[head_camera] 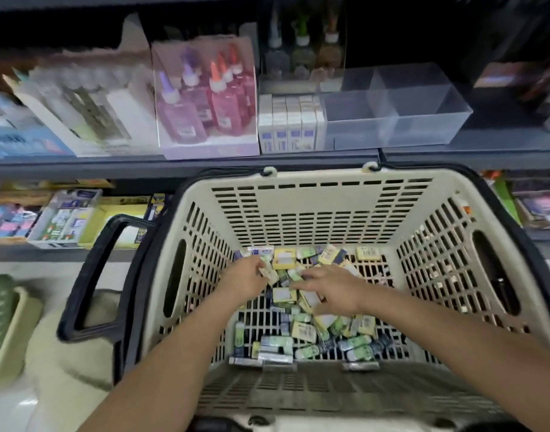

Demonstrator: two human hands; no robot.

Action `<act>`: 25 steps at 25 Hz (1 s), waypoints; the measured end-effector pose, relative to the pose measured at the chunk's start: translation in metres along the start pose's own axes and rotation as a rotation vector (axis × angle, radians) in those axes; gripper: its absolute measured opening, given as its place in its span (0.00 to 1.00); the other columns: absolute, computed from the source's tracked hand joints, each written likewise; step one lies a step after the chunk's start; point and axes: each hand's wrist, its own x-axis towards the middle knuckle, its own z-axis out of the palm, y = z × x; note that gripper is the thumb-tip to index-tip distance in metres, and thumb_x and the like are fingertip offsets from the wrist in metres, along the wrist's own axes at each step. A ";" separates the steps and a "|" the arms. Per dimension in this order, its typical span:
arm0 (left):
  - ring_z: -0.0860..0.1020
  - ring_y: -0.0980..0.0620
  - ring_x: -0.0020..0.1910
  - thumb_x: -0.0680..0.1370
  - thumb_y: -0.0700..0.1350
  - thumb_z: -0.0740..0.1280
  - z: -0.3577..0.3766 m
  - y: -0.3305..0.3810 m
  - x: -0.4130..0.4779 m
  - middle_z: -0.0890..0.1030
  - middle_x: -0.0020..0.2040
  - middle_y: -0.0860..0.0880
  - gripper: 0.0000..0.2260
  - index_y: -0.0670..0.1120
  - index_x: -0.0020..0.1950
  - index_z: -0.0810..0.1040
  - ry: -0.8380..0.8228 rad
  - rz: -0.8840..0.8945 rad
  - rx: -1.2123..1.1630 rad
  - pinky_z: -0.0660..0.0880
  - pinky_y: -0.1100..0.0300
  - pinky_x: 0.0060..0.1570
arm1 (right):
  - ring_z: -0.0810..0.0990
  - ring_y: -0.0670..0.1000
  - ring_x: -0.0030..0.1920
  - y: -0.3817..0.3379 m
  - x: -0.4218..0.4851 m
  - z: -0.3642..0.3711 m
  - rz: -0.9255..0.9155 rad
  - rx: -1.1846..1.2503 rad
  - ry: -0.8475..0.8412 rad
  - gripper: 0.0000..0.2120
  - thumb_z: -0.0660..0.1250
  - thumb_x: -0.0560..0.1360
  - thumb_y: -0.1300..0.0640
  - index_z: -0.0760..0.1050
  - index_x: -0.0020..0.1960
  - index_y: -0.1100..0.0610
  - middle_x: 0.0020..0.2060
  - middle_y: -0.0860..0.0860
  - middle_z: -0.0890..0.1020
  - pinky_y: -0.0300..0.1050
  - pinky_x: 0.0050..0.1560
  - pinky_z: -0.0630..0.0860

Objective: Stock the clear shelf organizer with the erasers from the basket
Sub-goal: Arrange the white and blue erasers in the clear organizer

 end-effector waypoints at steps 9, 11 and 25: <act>0.65 0.48 0.63 0.76 0.54 0.64 0.026 0.013 -0.018 0.66 0.63 0.48 0.24 0.54 0.70 0.63 -0.084 0.412 0.405 0.71 0.51 0.57 | 0.58 0.55 0.71 0.035 -0.029 0.006 0.063 -0.198 0.052 0.19 0.63 0.75 0.51 0.68 0.65 0.40 0.73 0.50 0.59 0.57 0.70 0.57; 0.66 0.48 0.62 0.76 0.53 0.65 0.030 0.019 -0.021 0.67 0.61 0.47 0.21 0.51 0.67 0.67 -0.080 0.462 0.475 0.71 0.52 0.56 | 0.65 0.53 0.66 0.035 -0.038 -0.003 0.125 -0.243 0.127 0.15 0.62 0.76 0.50 0.70 0.63 0.44 0.65 0.51 0.68 0.52 0.66 0.64; 0.79 0.49 0.48 0.73 0.49 0.71 0.036 0.018 -0.046 0.82 0.50 0.49 0.12 0.45 0.53 0.80 -0.620 0.324 0.573 0.76 0.55 0.44 | 0.75 0.54 0.59 -0.009 -0.057 0.038 0.053 -0.094 -0.338 0.18 0.63 0.76 0.52 0.73 0.64 0.51 0.61 0.51 0.77 0.46 0.50 0.74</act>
